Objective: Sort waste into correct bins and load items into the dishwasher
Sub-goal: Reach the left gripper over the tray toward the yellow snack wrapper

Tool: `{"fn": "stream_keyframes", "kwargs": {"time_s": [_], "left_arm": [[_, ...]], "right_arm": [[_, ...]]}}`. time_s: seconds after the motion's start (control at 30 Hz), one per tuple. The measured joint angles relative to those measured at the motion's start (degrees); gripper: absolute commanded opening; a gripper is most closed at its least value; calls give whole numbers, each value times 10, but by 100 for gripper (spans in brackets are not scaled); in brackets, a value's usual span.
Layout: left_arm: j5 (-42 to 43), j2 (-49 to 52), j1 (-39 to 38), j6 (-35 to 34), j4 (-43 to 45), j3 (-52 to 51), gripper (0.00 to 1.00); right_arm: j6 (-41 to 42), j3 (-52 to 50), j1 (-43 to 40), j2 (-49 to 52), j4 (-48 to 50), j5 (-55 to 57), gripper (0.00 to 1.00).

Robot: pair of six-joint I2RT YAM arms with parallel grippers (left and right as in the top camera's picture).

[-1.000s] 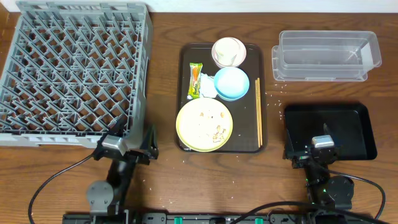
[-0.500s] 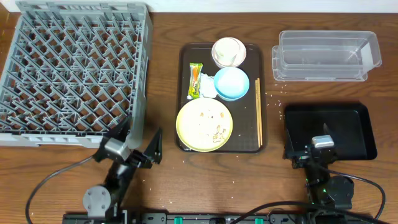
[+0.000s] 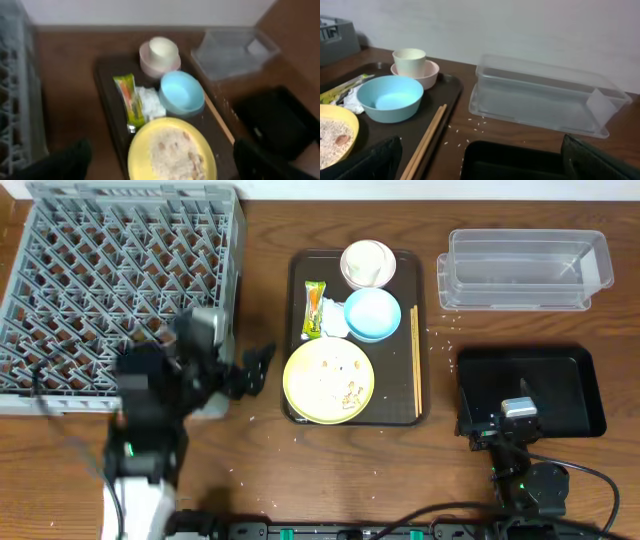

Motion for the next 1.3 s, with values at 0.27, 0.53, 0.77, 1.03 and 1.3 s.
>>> {"fn": "stream_keyframes", "kwargs": {"time_s": [0.27, 0.53, 0.77, 1.03, 1.3], "left_arm": [[24, 158, 0, 41, -142, 174, 92], [77, 191, -2, 17, -106, 176, 92], [86, 219, -37, 17, -103, 176, 92], [-38, 262, -95, 17, -161, 196, 91], [-177, 329, -107, 43, -292, 297, 91]], "right_arm": [[0, 0, 0, 0, 0, 0, 99], [0, 0, 0, 0, 0, 0, 99], [0, 0, 0, 0, 0, 0, 99], [0, 0, 0, 0, 0, 0, 99], [0, 0, 0, 0, 0, 0, 99]]}}
